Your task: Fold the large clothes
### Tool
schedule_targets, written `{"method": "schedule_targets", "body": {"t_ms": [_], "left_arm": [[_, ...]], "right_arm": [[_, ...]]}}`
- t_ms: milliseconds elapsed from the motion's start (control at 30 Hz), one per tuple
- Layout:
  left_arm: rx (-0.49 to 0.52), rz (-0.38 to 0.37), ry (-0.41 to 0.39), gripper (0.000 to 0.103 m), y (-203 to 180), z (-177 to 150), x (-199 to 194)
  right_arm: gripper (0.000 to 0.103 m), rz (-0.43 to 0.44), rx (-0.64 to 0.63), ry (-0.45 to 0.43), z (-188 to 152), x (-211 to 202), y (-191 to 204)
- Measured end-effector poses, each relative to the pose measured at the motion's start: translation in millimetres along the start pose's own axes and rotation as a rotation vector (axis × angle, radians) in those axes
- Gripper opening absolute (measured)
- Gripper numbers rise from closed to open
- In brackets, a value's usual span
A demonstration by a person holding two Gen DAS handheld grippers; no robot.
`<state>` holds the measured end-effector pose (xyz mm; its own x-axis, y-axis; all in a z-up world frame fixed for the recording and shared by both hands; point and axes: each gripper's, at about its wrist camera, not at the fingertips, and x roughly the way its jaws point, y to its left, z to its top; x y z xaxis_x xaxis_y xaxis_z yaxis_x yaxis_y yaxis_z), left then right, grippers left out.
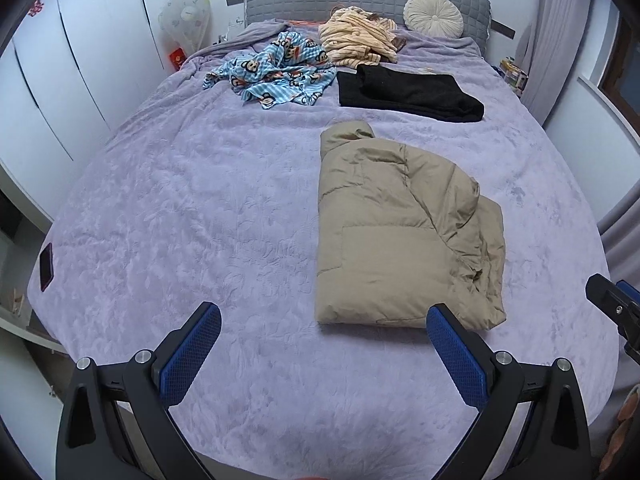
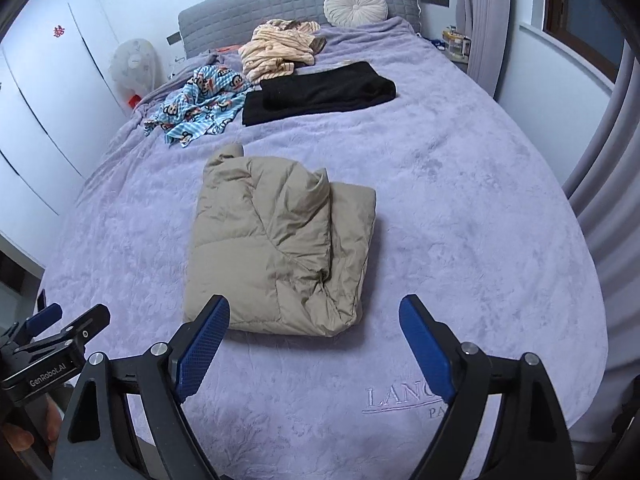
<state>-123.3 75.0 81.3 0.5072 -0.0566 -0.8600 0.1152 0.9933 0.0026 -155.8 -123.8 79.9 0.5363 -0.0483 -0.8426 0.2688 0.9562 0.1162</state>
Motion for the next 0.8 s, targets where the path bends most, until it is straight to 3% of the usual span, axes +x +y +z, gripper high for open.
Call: {"method": "schedule_targets", "body": {"t_ms": [200,800], "left_arm": [[-0.007,-0.003,-0.028,0.103,-0.8,4.6,-10.7],[-0.016,-0.008,-0.060,0.103,-1.3,10.8,-24.4]], "right_arm": [[0.089,-0.016,-0.018,-0.034,6.0,-10.8,6.5],[0.089,-0.032,-0.027,-0.028,4.9,-12.2,11.3]]}}
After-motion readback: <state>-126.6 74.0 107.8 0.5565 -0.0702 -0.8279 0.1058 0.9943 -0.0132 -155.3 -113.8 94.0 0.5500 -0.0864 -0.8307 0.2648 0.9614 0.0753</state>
